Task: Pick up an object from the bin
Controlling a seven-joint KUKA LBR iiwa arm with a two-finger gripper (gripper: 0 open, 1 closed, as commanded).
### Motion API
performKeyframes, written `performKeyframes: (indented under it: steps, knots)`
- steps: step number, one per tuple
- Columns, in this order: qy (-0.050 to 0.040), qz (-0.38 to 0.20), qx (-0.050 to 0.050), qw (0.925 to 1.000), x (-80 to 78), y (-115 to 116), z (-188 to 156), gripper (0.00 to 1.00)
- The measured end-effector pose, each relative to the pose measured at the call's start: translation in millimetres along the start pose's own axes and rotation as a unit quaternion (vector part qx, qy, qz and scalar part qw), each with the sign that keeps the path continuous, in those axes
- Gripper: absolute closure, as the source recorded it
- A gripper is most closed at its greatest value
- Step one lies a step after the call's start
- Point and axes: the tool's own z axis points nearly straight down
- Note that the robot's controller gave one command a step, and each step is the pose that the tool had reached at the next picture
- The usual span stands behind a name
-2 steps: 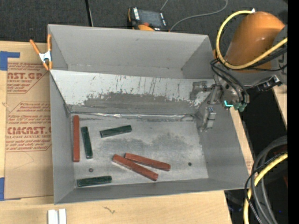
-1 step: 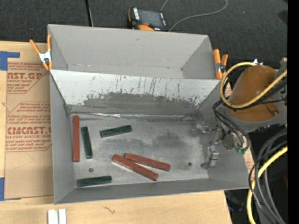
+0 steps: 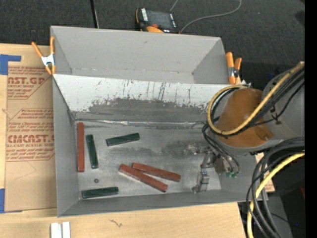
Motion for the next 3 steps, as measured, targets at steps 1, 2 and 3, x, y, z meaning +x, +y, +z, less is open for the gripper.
performKeyframes:
  steps: [1, 2, 3]
  knots:
    - [-0.0021, 0.091, 0.000, 0.9958, -13.4, 61.6, 26.5, 0.00]
    - [-0.0024, 0.092, 0.002, 0.9957, -13.6, 59.0, 25.5, 1.00]
    - [-0.0082, 0.116, 0.001, 0.9932, -34.5, 96.5, -126.3, 1.00]
